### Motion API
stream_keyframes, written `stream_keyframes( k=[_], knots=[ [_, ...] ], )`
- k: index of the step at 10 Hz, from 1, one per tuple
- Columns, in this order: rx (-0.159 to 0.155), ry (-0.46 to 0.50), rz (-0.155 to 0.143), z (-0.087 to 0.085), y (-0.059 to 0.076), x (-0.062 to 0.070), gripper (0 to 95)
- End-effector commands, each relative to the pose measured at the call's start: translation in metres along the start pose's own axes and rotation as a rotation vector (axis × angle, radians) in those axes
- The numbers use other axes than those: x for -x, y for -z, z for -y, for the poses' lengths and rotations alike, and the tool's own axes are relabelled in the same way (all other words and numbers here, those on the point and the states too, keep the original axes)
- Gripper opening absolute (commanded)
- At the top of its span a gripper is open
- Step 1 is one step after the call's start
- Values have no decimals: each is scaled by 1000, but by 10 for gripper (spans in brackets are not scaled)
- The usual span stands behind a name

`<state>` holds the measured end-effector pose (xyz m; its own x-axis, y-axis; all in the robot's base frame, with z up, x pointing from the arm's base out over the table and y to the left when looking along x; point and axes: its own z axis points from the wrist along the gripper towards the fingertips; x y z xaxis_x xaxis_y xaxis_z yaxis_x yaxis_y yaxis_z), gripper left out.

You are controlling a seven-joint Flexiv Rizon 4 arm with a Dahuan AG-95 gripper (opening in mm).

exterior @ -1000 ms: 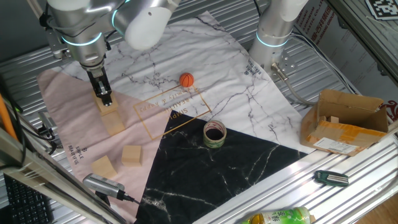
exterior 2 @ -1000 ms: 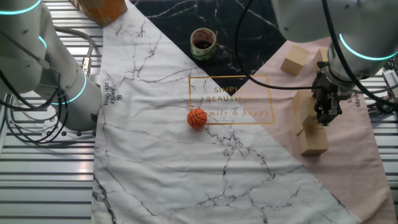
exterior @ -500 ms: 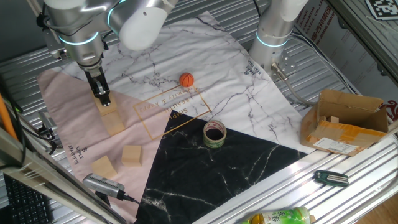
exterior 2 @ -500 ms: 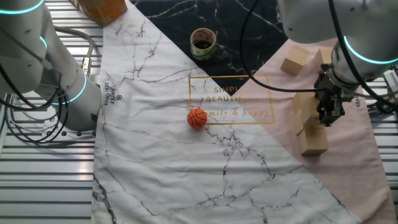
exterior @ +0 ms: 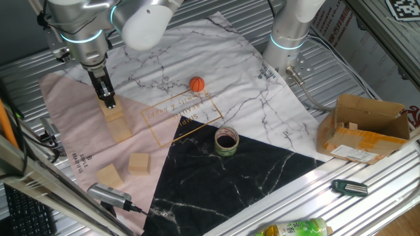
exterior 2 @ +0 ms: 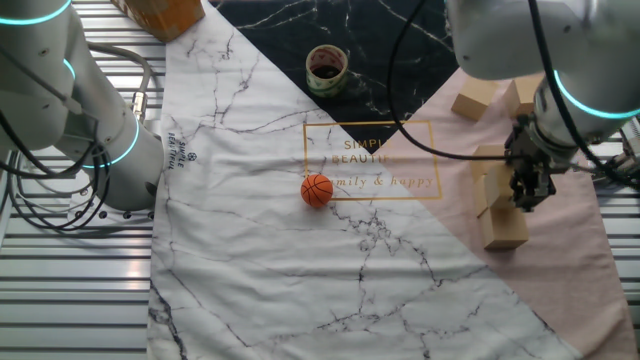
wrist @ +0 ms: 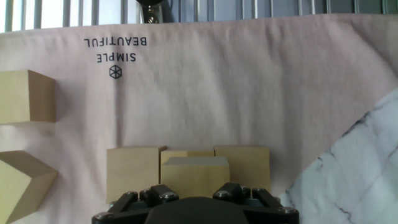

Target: Stack the blocks into a pyramid shape

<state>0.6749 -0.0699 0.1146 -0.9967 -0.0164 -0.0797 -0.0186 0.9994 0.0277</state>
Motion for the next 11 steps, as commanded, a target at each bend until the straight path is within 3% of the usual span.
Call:
stream_keyframes(
  k=[1, 11],
  knots=[
    [0, 9, 4, 3, -3, 1, 0],
    [3, 14, 14, 11, -10, 4, 0]
  ],
)
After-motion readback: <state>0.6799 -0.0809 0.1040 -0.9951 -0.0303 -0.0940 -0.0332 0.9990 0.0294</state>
